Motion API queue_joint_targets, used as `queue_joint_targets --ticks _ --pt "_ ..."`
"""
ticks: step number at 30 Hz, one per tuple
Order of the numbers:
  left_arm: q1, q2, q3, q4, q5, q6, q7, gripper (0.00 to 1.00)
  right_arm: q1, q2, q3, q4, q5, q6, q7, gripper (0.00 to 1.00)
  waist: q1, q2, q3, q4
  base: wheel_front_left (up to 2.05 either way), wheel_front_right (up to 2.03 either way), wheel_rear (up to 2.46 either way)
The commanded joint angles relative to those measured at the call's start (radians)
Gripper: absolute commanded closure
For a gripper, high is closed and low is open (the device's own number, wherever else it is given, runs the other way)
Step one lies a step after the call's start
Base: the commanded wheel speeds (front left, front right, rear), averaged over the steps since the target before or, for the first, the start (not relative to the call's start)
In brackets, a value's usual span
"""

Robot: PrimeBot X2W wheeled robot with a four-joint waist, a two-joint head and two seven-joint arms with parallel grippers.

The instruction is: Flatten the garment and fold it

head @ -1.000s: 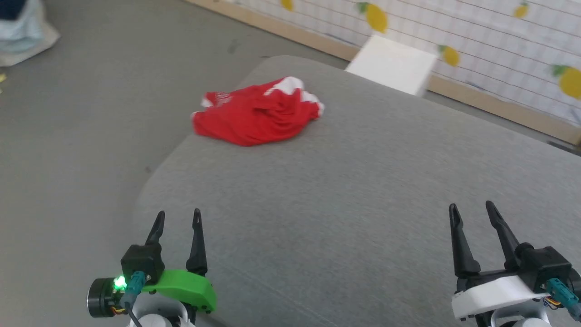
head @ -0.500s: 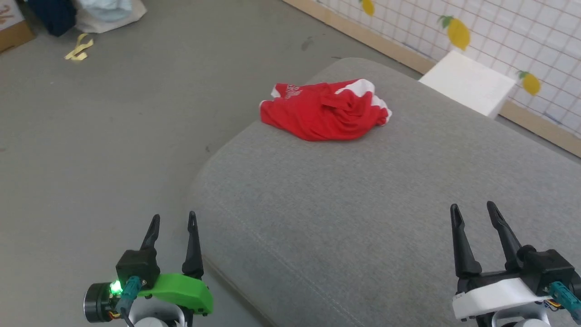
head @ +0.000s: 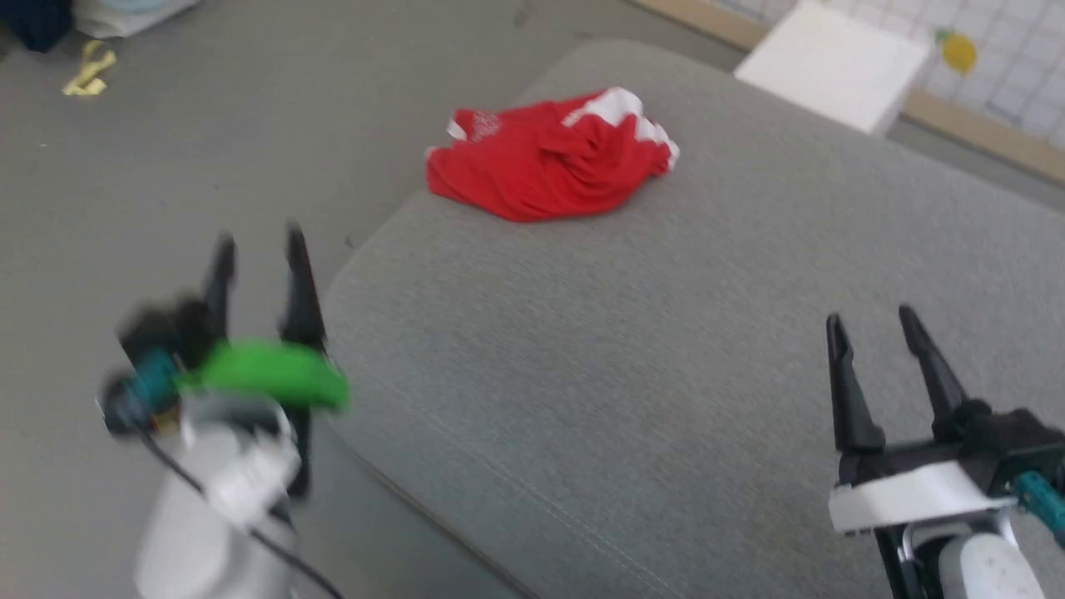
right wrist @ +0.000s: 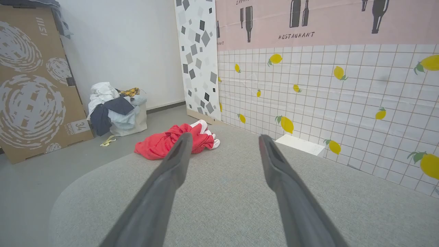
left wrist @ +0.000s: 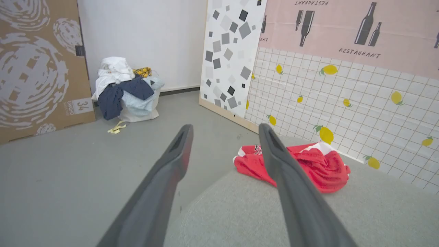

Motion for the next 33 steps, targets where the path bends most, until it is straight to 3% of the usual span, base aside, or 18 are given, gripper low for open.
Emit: queue_joint_targets --ticks 1,7,11,16,21,24,33 --pt "-0.061 0.023 0.01 0.006 -0.011 -0.011 0.024 0.0 -0.025 0.0 0.0 -0.011 -0.01 -0.002 0.003 0.0 -0.0001 0.0 0.17 -0.161 0.0 0.0 0.0" --pt "-0.287 0.112 0.08 0.039 -0.088 -0.028 0.181 0.0 -0.088 0.0 0.007 -0.024 -0.006 -0.002 -0.002 0.0 -0.0001 0.0 0.329 -0.326 0.0 0.0 0.0" --pt "-0.393 0.191 0.13 0.059 -0.154 -0.031 0.357 0.0 -0.138 0.0 0.021 -0.022 0.016 -0.002 -0.01 0.0 -0.0001 0.0 0.42 -0.435 0.0 0.0 0.0" --pt "-0.464 0.309 0.171 0.071 -0.194 -0.001 0.609 0.0 -0.188 0.0 0.047 -0.008 0.062 -0.002 -0.018 0.0 -0.0001 0.0 0.5 -0.559 0.0 0.0 0.0" --pt "-0.441 0.409 0.232 0.033 -0.219 0.053 0.796 0.0 -0.216 0.0 0.052 -0.026 0.113 -0.002 -0.02 0.0 -0.0001 0.0 0.553 -0.658 0.0 0.0 0.0" --pt "-0.409 0.438 0.267 0.013 -0.237 0.089 0.881 0.0 -0.213 0.0 0.045 -0.035 0.132 -0.002 -0.02 0.0 -0.0001 0.0 0.572 -0.691 0.0 0.0 0.0" --pt "-0.31 0.432 0.319 -0.044 -0.272 0.227 1.094 0.0 -0.217 0.0 0.056 -0.038 0.16 -0.002 -0.02 0.0 -0.0001 0.0 0.597 -0.724 0.0 0.0 0.0"
